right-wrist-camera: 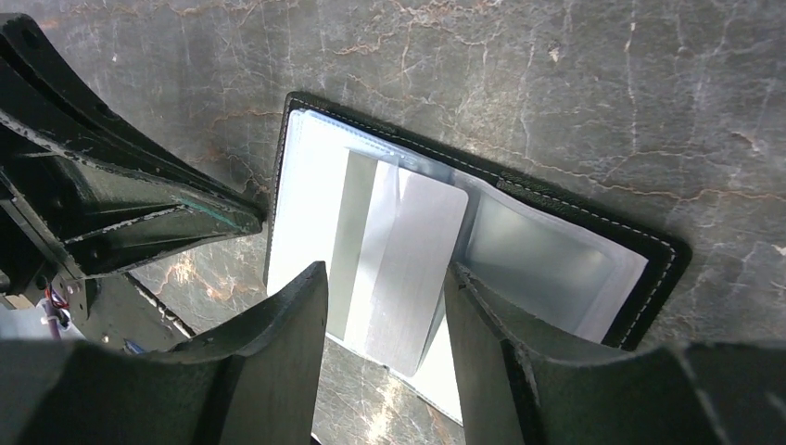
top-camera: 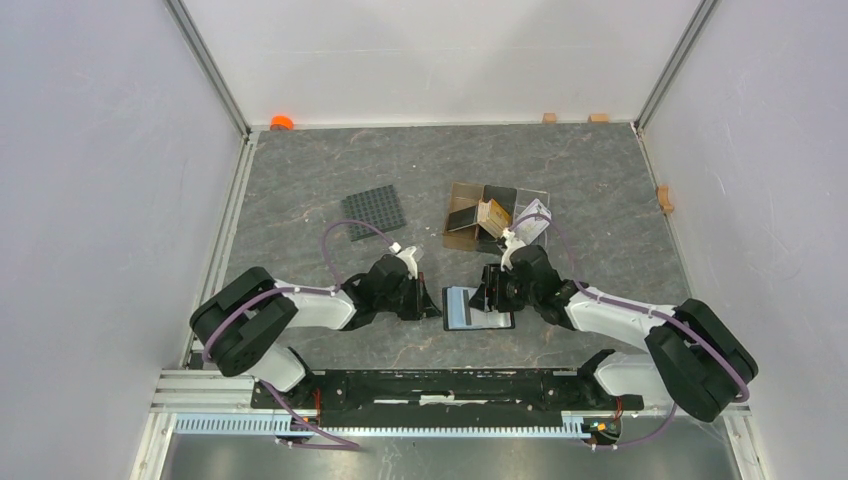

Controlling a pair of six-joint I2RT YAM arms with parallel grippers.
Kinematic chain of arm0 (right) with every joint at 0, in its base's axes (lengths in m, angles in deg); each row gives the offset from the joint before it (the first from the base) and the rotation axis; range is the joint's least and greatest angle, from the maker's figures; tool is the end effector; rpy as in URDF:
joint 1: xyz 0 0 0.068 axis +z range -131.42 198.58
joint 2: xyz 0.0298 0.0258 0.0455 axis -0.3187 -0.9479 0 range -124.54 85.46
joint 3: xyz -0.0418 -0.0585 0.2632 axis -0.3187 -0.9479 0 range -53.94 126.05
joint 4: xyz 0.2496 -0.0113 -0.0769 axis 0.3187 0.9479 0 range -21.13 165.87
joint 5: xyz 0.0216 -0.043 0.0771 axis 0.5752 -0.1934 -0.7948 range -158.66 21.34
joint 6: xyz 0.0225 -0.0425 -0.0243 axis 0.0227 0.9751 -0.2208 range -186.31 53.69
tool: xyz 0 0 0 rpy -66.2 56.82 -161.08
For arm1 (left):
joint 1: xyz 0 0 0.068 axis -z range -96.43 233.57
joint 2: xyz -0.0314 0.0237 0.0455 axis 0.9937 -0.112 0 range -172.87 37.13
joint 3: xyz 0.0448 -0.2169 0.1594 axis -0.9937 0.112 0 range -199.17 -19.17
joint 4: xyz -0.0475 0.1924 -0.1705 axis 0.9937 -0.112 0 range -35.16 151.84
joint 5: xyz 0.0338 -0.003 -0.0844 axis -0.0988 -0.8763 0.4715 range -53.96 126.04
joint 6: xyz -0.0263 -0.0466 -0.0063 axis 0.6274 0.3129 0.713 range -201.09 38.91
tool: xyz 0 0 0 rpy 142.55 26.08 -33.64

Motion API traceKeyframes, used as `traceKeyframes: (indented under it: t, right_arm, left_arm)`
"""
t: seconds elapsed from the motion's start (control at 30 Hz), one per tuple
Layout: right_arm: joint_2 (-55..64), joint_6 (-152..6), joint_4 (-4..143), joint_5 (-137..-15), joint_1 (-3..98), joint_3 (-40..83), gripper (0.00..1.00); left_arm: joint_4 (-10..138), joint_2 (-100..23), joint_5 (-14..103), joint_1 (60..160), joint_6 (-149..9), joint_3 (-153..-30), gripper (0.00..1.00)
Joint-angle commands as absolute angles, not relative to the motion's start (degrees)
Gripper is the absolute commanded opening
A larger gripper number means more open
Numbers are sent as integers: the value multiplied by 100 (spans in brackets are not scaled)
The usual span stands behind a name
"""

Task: Put the credit cards into the card holder
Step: Insert the credit card into the card holder.

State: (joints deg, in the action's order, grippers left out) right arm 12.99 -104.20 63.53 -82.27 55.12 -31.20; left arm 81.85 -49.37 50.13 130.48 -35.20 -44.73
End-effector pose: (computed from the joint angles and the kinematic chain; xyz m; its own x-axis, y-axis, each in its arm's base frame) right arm 0.1734 0.1391 0.1413 -0.8818 0.0895 -0.4630 -0.2181 0.7931 0.5687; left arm 0.1694 -0.1940 0.1210 -0.9102 -0.0464 -0.4115 0.2592 0.7112 -0.6535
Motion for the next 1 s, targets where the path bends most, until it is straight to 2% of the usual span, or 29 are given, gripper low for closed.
traceKeyframes:
  t: [0.0,0.73,0.87,0.97]
  right_arm:
    - [1196,-10573,6683,-7945,5730,-2930,55]
    - [877,-10809,6799,-7292,6737,-2068,56]
    - [1114,-10559,7287,-6908,6829,-1848,60]
    - [1421,-10258,7670,-6587,6831,-1719,69]
  left_arm:
    - [8028,-5259,4999,13111,-3486,-4499,2]
    - [8223,-5336,4972,13248,-3347,-4589,2]
    - [8048,-5244,4895,13251,-3361,-4627,2]
    - [7737,-5032,4778,13244,-3453,-4682,10]
